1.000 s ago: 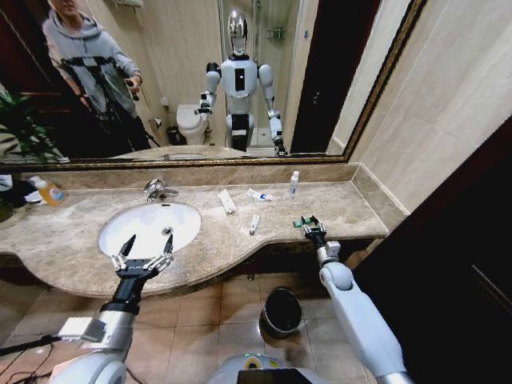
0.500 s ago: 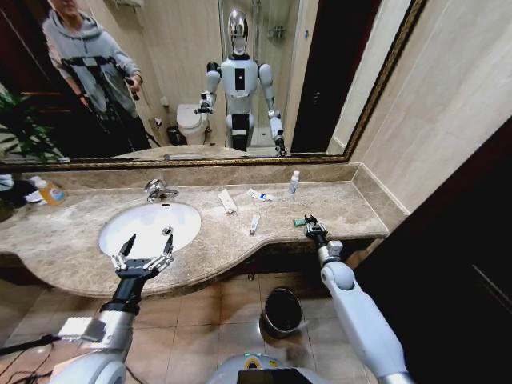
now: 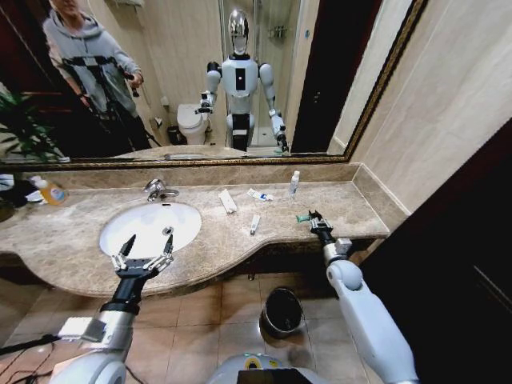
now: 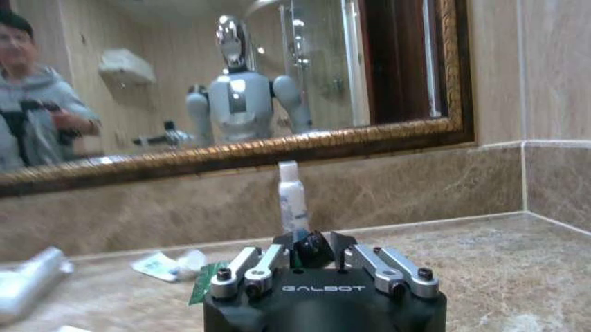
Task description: Pick up the trash from the sink and place it in the trash bin.
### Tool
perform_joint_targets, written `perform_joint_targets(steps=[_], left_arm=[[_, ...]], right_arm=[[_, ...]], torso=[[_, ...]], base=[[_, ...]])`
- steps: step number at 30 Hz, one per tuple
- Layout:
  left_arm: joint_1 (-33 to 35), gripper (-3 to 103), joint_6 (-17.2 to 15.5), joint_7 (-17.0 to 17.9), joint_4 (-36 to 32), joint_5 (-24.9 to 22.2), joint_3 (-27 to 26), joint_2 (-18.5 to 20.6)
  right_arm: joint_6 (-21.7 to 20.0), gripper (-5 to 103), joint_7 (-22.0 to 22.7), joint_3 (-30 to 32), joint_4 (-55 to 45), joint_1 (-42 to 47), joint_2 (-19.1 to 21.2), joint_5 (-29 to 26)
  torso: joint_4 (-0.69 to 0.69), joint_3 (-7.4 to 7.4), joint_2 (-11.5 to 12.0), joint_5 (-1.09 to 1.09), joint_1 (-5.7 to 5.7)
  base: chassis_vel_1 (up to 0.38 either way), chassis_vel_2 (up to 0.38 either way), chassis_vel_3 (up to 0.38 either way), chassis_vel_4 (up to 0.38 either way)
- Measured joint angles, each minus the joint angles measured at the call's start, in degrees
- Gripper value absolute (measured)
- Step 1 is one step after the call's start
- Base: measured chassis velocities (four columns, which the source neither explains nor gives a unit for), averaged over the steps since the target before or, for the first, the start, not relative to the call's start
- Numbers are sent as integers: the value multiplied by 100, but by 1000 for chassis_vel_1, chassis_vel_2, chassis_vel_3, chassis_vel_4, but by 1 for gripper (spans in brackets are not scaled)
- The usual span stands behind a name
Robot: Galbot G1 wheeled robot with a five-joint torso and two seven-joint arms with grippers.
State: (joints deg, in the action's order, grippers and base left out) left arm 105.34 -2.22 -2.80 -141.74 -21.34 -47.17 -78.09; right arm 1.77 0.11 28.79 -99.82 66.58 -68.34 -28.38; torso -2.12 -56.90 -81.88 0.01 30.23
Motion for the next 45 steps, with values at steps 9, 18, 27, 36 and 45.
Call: perform_joint_targets(steps=[9,18,27,36,45], left_arm=[[0,100,0,0,0,0,0,-1],[0,100,0,-1,0,0,0,0],[0,100,0,0,0,0,0,0],[0,100,0,0,-1,0,0,0],[0,100,0,0,0,0,0,0]], right_arm=[[248,26,-187,385,-1230,1683,95,-327],[959,26,-500,312,-1183,2983,-122,129],[1886,26,-805,-161,654,3011,-479,1554],[2076,26,-920,-487,2844,1606,-931,2524],[2465,26,-948,-450,4922,413,-1362,3338]], torso=[[2,0,-1,-2,-2],[1,1,-1,-1,-2],[2,0,-1,1,-2],[0,0,0,0,0],[1,-1,0,-1,-1]], base=[[0,0,0,0],[0,0,0,0],[0,0,0,0],[0,0,0,0],[0,0,0,0]])
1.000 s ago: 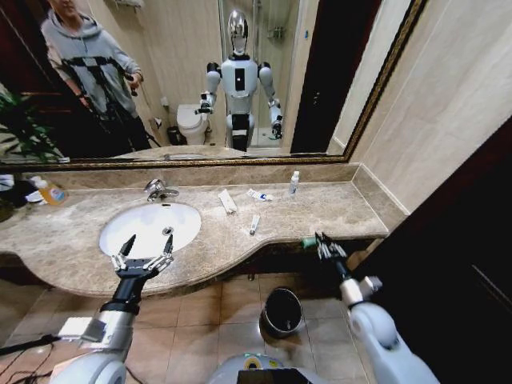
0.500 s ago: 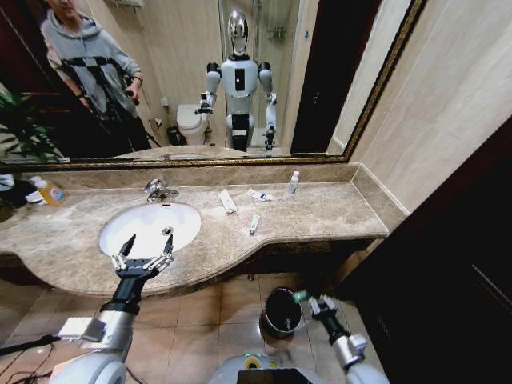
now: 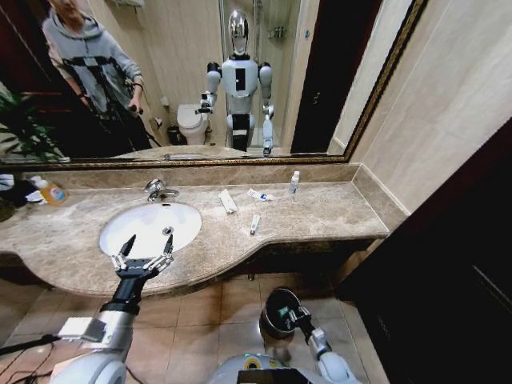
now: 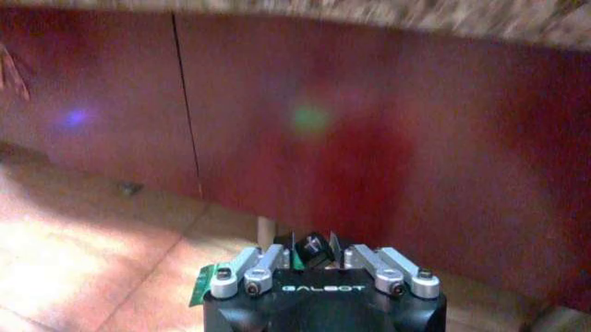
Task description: Pick up the trash from the sink and place it in the trash bin.
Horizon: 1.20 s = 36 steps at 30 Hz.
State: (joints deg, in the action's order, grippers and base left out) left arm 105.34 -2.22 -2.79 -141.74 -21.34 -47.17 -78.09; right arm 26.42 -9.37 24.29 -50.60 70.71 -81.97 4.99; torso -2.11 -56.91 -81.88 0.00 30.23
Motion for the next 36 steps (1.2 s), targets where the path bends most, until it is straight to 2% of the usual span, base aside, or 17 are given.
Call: perform_joint_targets(steps=[2,5,9,13,20,22,25,27,30,31,34,36], left_arm=[[0,100,0,0,0,0,0,0],[0,100,0,0,0,0,0,0],[0,100,0,0,0,0,0,0],[0,100,0,0,0,0,0,0],[0,100,0,0,0,0,0,0],[0,100,0,0,0,0,0,0],[0,100,0,0,0,0,0,0],[0,100,0,0,0,0,0,0],[0,100,0,0,0,0,0,0],[0,100,0,0,0,0,0,0],[0,100,0,0,0,0,0,0],[0,100,0,0,0,0,0,0]], right_arm=[[35,26,4,14,161,-118,-36,78],[176,26,24,83,911,-627,-149,342],[69,26,27,104,1412,-952,-183,390],[-31,26,16,79,1531,-1059,-178,404],[37,23,-16,58,1664,-1146,-122,412],[41,27,-17,57,1664,-1144,-111,413],[49,43,40,57,1662,-1118,-79,407],[52,43,63,57,1660,-1106,-72,404],[63,59,105,61,1635,-1073,-53,395],[63,59,105,61,1635,-1073,-53,395],[69,76,126,67,1594,-1035,-43,386],[73,76,132,69,1583,-1025,-43,384]], torso=[[0,0,0,0,0],[0,0,0,-1,0],[0,0,0,0,1],[0,0,0,0,0],[0,0,0,0,0],[0,0,0,0,0],[0,0,0,0,0],[0,1,0,0,0],[0,1,0,0,0],[0,1,0,0,0],[0,1,0,0,0],[0,1,0,0,0]], base=[[0,0,0,0],[0,0,0,0],[0,0,0,0],[0,0,0,0],[0,0,0,0],[0,0,0,0],[0,0,0,0],[0,0,0,0],[0,0,0,0],[0,0,0,0],[0,0,0,0],[0,0,0,0]])
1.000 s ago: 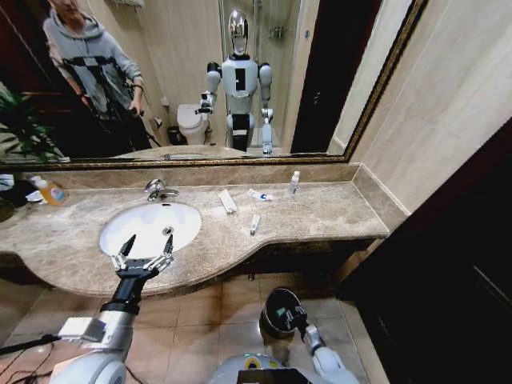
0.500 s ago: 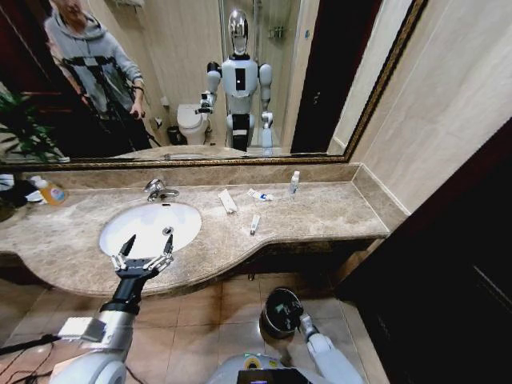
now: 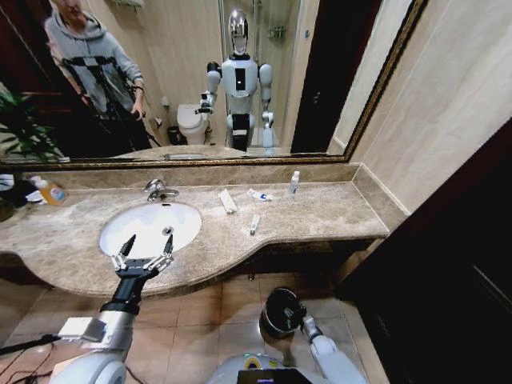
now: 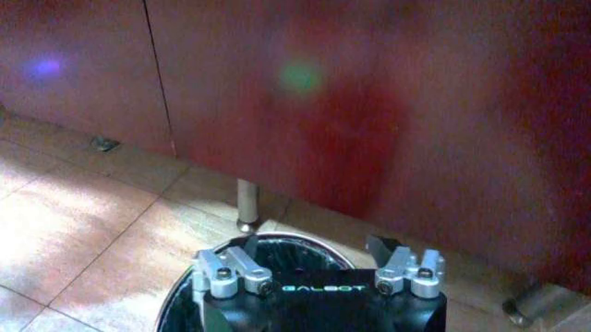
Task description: Pick up the trash from the sink and place it in the trash bin.
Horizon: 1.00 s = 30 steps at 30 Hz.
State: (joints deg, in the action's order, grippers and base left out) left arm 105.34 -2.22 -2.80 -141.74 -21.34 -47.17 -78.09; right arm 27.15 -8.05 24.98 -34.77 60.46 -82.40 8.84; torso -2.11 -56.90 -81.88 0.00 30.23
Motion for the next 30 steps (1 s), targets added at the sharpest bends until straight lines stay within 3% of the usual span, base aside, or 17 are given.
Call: perform_joint_targets(steps=[3,6,13,18,20,23,24,26,27,30], left_arm=[[0,100,0,0,0,0,0,0],[0,100,0,0,0,0,0,0],[0,100,0,0,0,0,0,0],[0,100,0,0,0,0,0,0],[0,100,0,0,0,0,0,0],[0,100,0,0,0,0,0,-1],[0,100,0,0,0,0,0,0],[0,100,0,0,0,0,0,0],[0,100,0,0,0,0,0,0],[0,100,0,0,0,0,0,0]], right_arm=[[27,91,7,7,-28,27,-17,-4],[39,98,5,10,-60,56,-34,-4],[41,100,4,29,-192,134,-51,-13],[21,100,58,64,-362,200,-41,-197],[159,100,288,102,-559,247,-12,-515],[108,100,406,189,-1109,480,91,-1003],[-202,100,268,322,-1833,864,237,-1343],[-436,100,151,509,-2754,1484,437,-1799],[-436,100,151,509,-2754,1484,437,-1799],[-519,100,103,868,-3950,2338,546,-2192]], torso=[[0,0,0,0,0],[0,0,0,0,0],[0,0,0,0,0],[0,0,0,1,0],[0,0,0,1,0],[-2,0,0,2,0],[-2,0,0,2,0],[1,0,0,-4,0],[1,0,0,-4,0],[2,1,0,1,-2]], base=[[0,0,0,0],[0,0,0,0],[0,0,0,0],[0,0,0,0],[0,0,0,0],[0,0,0,0],[0,0,0,0],[0,0,0,0],[0,0,0,0],[0,0,0,0]])
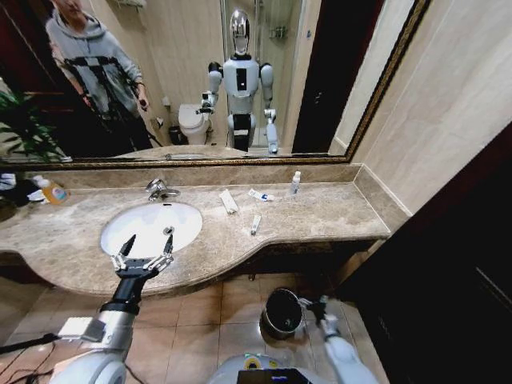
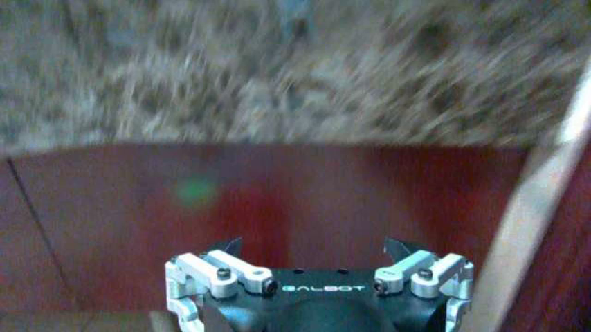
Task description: Pick up the trash from the sink and place it in the trash bin.
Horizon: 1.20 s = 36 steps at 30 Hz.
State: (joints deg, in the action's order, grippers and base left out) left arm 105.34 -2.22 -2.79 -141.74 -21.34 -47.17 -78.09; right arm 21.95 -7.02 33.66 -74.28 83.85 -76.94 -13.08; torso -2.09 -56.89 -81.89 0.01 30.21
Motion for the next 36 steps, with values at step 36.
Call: perform_joint_targets(steps=[36], left_arm=[[0,100,0,0,0,0,0,0]], right_arm=[[-2631,100,477,-482,-3508,-1485,94,-413]], torso=[[-3,-1,1,0,2]], base=[[0,0,0,0]])
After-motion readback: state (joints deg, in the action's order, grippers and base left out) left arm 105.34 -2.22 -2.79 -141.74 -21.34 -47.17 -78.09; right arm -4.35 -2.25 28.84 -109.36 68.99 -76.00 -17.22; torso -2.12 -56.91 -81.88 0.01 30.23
